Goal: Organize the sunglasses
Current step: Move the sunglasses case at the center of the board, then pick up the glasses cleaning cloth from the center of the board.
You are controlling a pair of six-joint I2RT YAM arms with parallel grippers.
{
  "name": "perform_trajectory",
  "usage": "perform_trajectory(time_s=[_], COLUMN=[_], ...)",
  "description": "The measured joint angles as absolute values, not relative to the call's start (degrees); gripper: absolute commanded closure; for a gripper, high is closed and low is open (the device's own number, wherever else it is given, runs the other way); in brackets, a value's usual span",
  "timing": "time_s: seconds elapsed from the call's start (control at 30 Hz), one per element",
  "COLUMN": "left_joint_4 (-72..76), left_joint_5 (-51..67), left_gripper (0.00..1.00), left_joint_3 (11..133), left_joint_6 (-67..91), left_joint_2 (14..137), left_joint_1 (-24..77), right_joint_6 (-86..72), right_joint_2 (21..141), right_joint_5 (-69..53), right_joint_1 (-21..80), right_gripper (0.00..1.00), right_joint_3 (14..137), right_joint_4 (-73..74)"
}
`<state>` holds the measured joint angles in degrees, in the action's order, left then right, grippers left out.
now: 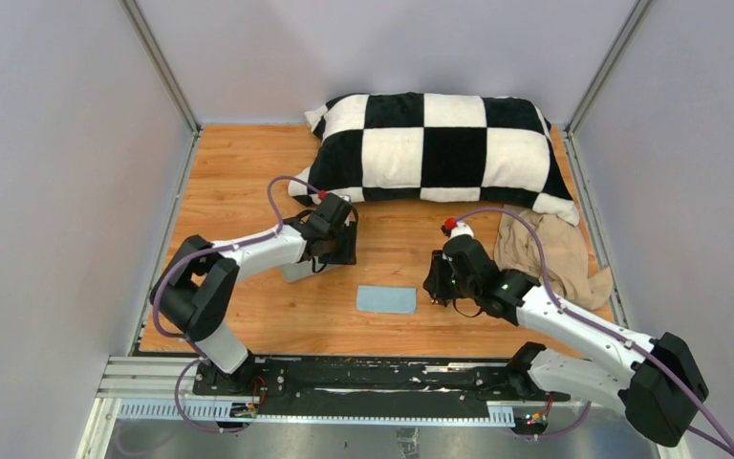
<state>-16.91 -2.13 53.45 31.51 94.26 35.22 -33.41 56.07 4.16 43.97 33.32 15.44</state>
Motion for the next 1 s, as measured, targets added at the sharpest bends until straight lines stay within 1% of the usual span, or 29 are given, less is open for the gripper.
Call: perform_trajectory(time_s=[0.1,0.2,0.23,0.37,0.5,0.7,0.83,1.0], left_joint_4=[-18.3,-19.7,-19.7,-19.5,-18.1,-15.9,-13.5,-8.4], left_joint_5=[-2.9,-4.3,-4.6,-5.5,-4.7,-3.0,-1.9,0.3], left_gripper=[0.47,0.44,0.42,0.42,0.42,0.42,0.42,0.46], left_joint_3=[52.7,52.1,51.9,49.4,44.8,37.7,35.2,34.8], left_joint_6=[32.0,33.1,33.5,36.0,39.7,44.8,46.6,48.7], left_joint_2=[90.6,84.4,82.7,74.7,71.5,72.8,73.9,77.6], left_joint_1=[36.1,36.8,37.0,40.0,43.7,48.2,48.3,48.3], right_joint_6=[-33.8,-35.1,-35.7,-37.3,-38.3,-39.6,-40.2,-40.8], right_joint_2=[58.4,62.6,64.1,68.8,71.9,74.6,75.9,75.9], right_joint_5=[3.1,1.8,1.1,-2.0,-3.5,-4.5,-5.6,-5.8], right_joint_1=[44.0,43.9,43.9,43.7,43.2,43.1,43.0,43.0], right_gripper=[0.74,0.58,0.57,0.56,0.57,0.58,0.59,0.59], right_joint_3=[33.3,33.2,33.2,32.2,31.5,31.2,31.2,31.0], right_joint_4=[14.5,13.3,12.5,8.8,6.1,3.8,1.3,0.7])
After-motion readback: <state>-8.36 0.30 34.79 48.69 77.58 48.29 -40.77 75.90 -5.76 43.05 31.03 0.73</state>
